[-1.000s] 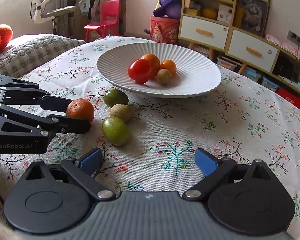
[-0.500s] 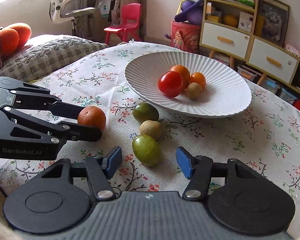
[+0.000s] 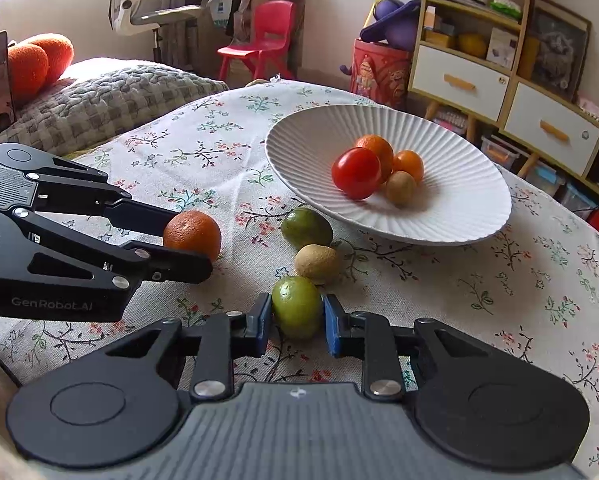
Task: Organize fruits
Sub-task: 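Grasp the green lime with the right gripper while the left gripper holds the orange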
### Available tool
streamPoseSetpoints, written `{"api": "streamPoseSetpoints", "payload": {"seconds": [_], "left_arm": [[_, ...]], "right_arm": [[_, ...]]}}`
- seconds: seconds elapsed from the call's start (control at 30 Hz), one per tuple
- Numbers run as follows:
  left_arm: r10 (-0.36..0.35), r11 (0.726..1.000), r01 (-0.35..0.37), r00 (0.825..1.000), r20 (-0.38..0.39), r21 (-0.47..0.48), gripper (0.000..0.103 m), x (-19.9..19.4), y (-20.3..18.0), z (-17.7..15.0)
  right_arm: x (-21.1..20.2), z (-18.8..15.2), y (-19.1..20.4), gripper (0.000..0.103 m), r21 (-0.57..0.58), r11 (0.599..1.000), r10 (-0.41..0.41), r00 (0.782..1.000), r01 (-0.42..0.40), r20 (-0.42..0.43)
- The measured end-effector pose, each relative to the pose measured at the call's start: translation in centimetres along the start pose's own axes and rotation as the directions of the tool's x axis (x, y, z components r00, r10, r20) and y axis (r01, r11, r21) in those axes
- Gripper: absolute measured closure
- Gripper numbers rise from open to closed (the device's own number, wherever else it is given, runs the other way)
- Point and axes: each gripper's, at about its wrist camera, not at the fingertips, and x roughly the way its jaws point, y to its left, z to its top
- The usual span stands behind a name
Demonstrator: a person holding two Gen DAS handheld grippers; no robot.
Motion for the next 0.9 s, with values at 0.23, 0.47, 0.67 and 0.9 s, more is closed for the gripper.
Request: {"api": "streamPoseSetpoints", "payload": {"seconds": [0.23,0.47,0.67,0.9], "left_arm": [[0.012,1.000,-0.012,1.000,-0.024,-0.006,0.084,-0.6,-0.1,0.7],[0.007,0.999,-0.008,1.000,-0.013,-0.046,0.084,-1.3,0.3,1.5],[0.002,0.999,-0.001,1.000,0.012,-0.049,0.084,-1.6,-0.1,2.6],[0.006,0.999,-0.005,1.000,0.018,-0.042,0.084,-1.0,-0.6,4.0]], "right_arm": [[-0.7,0.8,-0.4,0.078,0.056,0.998,0.004,1.000,-0.003,-0.017],[-1.7,1.6,-0.8,0.078,0.099,0.995,-0.004,1.000,0.004,0.000],[-2.8,2.3,-1.6,0.078,0.128,0.991,-0.030,0.999,0.026,0.027],[-2.8,3.3,-3.1,0.078,0.161,0.984,-0.080,0.996,0.072,0.043]]}}
